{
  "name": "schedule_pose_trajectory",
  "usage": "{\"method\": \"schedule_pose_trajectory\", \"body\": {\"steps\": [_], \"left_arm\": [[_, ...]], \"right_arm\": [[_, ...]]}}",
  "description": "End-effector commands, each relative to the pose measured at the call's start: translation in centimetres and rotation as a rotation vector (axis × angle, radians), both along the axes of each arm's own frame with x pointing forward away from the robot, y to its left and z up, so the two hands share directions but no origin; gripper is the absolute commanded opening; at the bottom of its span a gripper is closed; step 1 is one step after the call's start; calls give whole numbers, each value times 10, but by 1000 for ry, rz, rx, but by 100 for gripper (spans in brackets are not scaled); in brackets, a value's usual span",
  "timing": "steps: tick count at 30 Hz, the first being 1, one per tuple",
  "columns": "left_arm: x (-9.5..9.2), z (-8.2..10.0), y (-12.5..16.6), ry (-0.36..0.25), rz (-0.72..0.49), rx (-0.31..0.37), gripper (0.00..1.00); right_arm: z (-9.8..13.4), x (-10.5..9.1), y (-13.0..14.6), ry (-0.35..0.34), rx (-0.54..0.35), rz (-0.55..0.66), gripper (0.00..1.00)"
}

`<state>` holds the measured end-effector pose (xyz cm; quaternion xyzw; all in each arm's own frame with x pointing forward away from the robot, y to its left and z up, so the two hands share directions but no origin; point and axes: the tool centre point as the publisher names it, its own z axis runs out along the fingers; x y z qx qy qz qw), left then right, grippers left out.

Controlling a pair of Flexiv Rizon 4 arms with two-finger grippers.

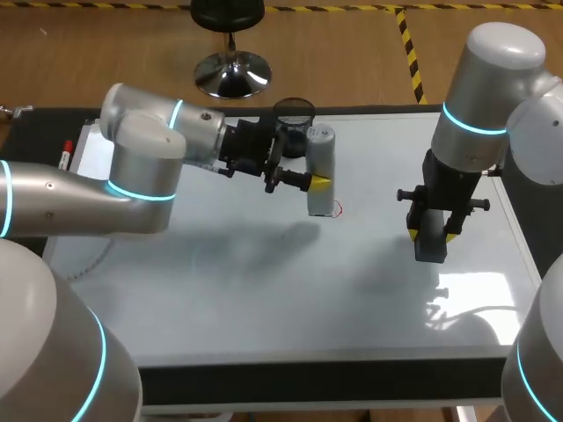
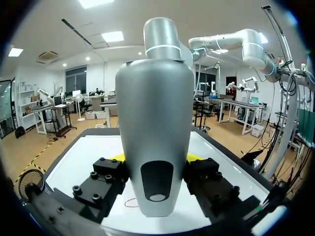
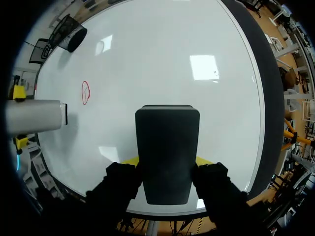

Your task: Pick up the inspection probe, press it on each red-marked spot on the whiteboard one by one, put down the probe, pick up the eraser, and wipe off all the red marks.

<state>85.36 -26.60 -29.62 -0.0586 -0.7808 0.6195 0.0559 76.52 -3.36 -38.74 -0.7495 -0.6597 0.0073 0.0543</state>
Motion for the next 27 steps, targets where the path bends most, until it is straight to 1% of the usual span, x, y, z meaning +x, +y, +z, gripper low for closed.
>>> {"method": "schedule_pose_trajectory", "body": {"steps": [1, 2, 6, 13, 27], "left_arm": [[6, -3, -12, -3, -7, -4, 0], [7, -3, -14, -5, 7, -13, 0], [10, -5, -20, -3, 10, -8, 0], [15, -14, -29, 9, 16, -1, 0], [21, -24, -36, 31, 33, 6, 0]], "right_arm": [[2, -1, -1, -1, 1, 1, 0], [2, -1, -1, -1, 1, 1, 0], [2, -1, -1, -1, 1, 1, 0], [2, -1, -1, -1, 1, 1, 0], [2, -1, -1, -1, 1, 1, 0]]}}
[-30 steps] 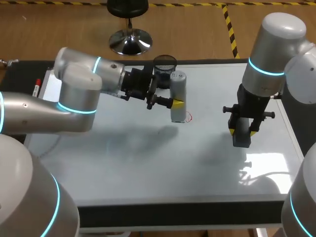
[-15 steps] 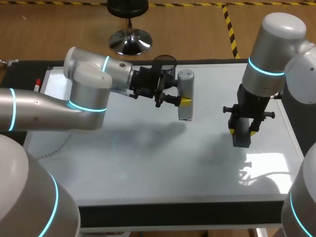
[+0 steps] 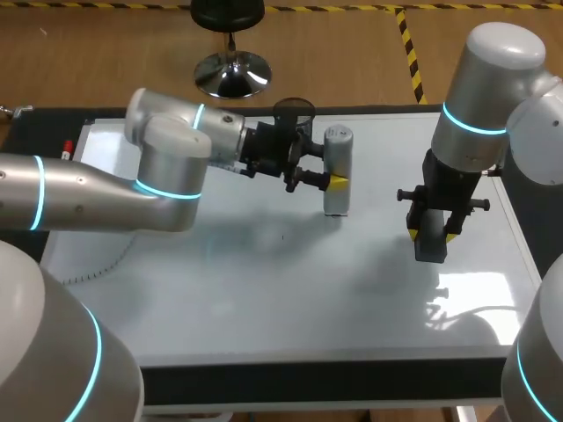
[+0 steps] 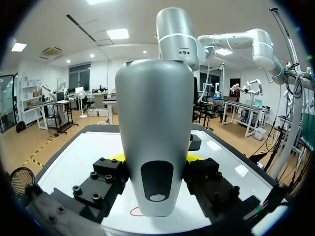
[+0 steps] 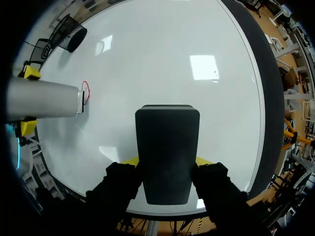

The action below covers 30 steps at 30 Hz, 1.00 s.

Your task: Pick up the inspection probe, press it on each red-marked spot on the whiteboard one by one, put down the probe, pick up the eraser, and wipe off all the red marks.

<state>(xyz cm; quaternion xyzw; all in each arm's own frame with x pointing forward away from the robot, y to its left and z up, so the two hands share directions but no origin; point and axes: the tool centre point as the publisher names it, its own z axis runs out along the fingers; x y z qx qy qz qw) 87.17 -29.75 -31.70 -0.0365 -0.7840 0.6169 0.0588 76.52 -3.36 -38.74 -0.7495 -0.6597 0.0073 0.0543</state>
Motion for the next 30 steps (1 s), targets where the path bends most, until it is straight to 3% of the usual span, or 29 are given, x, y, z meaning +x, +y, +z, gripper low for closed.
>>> {"method": "schedule_pose_trajectory", "body": {"steps": [1, 30], "left_arm": [[3, -4, -4, 1, 2, -4, 0], [9, -16, -5, 8, 25, 22, 0]], "right_arm": [[2, -1, -1, -1, 1, 1, 0], [2, -1, -1, -1, 1, 1, 0]]}}
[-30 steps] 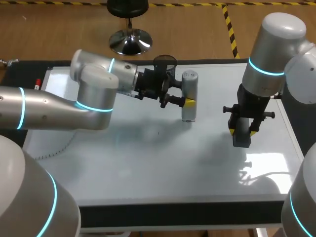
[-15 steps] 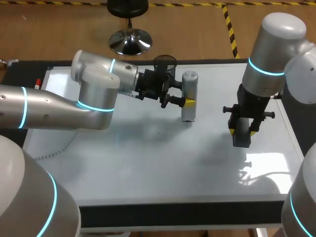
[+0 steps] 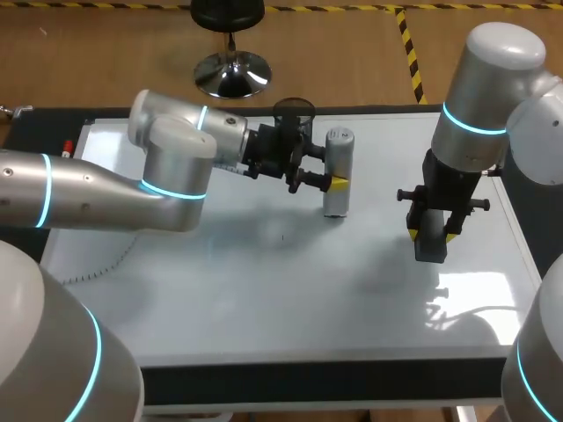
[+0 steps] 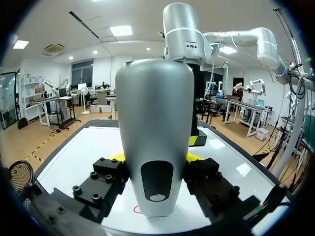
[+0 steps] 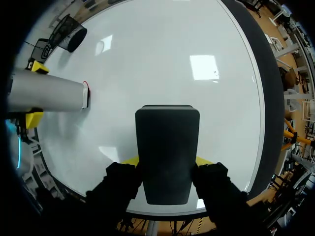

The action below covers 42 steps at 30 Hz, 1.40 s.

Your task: Pick up the inspection probe, press it on each red-marked spot on the whiteboard one by one, put down the probe, pick up the eraser, and wipe off all the red marks.

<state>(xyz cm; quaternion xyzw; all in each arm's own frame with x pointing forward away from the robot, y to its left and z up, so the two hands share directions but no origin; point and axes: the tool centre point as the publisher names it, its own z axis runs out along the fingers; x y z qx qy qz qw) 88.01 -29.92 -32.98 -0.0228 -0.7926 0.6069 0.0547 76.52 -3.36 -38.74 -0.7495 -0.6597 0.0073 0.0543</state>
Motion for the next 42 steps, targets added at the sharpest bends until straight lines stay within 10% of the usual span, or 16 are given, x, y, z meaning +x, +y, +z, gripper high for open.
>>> {"method": "schedule_pose_trajectory", "body": {"steps": [1, 42], "left_arm": [[0, -4, -4, 0, 0, -5, 0], [0, -12, -4, 23, -13, 17, 0]], "right_arm": [[2, -1, -1, -1, 1, 1, 0], [2, -1, -1, -1, 1, 1, 0]]}}
